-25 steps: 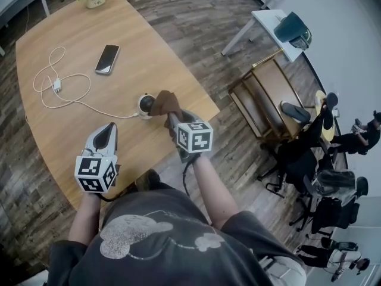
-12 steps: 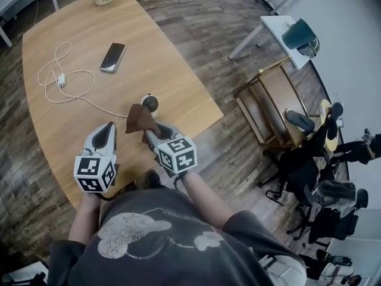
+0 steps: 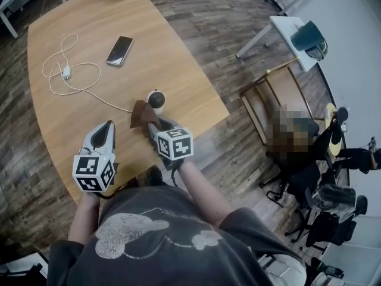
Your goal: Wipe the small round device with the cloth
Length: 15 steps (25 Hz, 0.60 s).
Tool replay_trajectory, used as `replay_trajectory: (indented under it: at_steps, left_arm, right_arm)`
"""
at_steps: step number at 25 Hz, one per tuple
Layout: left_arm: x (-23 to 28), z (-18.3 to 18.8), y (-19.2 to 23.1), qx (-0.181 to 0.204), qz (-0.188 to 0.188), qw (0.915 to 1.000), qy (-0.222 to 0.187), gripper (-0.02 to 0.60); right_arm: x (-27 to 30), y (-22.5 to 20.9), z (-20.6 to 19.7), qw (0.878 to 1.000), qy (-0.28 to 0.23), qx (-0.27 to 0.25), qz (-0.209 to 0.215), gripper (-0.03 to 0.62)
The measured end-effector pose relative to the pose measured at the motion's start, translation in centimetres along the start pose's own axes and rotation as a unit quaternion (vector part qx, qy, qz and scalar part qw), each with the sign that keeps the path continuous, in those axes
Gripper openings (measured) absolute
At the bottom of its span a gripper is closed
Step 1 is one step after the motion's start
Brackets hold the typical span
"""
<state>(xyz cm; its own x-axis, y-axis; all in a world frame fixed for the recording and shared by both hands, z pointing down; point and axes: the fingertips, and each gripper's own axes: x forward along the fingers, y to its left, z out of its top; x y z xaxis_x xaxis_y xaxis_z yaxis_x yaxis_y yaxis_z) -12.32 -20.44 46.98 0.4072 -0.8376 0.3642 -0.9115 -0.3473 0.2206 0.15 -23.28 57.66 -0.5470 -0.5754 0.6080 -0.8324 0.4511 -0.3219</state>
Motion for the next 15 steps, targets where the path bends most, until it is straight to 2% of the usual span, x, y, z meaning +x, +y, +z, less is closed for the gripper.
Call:
replay_trajectory:
  at_steps: [6,10,15]
  left_arm:
    - [-0.6,-0.7,-0.1,-0.005,0.0,1.0,0.005,0.018]
    - [-0.6,-1.0,-0.4,-0.003,-0.003,1.0,0.009,0.018]
    - [-0.5,-1.0,-0.5,0.002,-0.005,0.9999,0.011,0.018]
  right_arm:
    - [0.5,-1.0,-2.6,0.999,0.033,0.012,-0.01,0.081]
    - [0.5,-1.4,-3.6,0.999,0.046,0.0,-0.019,0.081]
    - [-0.5,-1.3,-3.2,0.999,0.03,-0.004,-0.015,0.081]
